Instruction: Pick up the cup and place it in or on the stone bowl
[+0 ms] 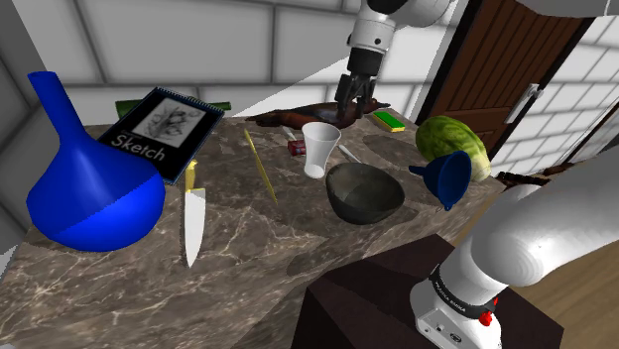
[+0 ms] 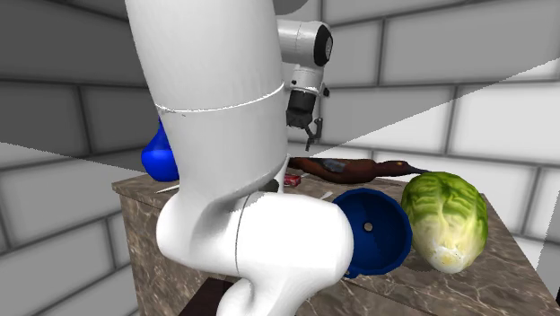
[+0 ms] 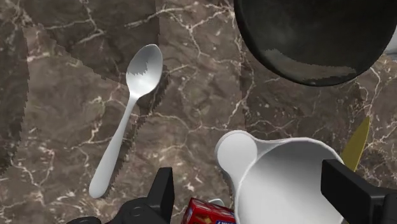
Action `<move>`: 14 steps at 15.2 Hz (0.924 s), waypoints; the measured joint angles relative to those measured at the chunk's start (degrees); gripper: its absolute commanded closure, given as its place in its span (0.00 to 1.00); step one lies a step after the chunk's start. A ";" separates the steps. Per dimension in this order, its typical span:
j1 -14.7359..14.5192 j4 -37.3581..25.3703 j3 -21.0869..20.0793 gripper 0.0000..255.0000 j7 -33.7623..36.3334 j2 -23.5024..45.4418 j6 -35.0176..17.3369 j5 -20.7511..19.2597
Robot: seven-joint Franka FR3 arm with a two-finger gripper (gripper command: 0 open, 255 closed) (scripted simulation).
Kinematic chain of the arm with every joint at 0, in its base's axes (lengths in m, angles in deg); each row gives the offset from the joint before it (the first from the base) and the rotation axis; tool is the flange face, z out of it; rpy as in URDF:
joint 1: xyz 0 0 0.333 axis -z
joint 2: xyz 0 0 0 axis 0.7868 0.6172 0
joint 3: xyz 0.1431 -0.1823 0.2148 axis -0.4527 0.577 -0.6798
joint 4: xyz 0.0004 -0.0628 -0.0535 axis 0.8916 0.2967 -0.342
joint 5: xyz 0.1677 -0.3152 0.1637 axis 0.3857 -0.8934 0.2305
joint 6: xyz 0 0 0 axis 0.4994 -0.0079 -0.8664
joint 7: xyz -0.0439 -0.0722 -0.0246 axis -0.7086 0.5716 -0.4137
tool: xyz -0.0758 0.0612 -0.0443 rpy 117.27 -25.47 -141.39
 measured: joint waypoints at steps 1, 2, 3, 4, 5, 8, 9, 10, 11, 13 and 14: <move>-0.30 -1.68 0.28 0.00 -0.91 2.77 -0.80 0.92; -0.62 -2.94 0.40 0.00 -1.60 4.81 -1.26 1.89; -0.77 -4.11 0.66 0.00 -2.50 6.87 -1.86 2.66; -0.81 -4.45 0.80 0.00 -3.06 7.92 -2.38 3.07; -0.90 -3.80 0.76 0.00 -3.32 8.26 -3.30 3.34; -1.10 -1.82 0.55 0.00 -3.64 8.52 -5.51 3.72; -1.14 -1.00 0.50 0.00 -3.77 8.55 -6.35 3.81; -1.18 -0.19 0.45 0.00 -3.88 8.50 -7.11 3.88; -1.27 0.20 0.34 0.00 -3.87 8.75 -7.78 4.00; -1.34 0.65 0.25 0.00 -3.87 8.80 -8.29 4.07; -1.36 0.75 0.22 0.00 -3.84 8.77 -8.39 4.09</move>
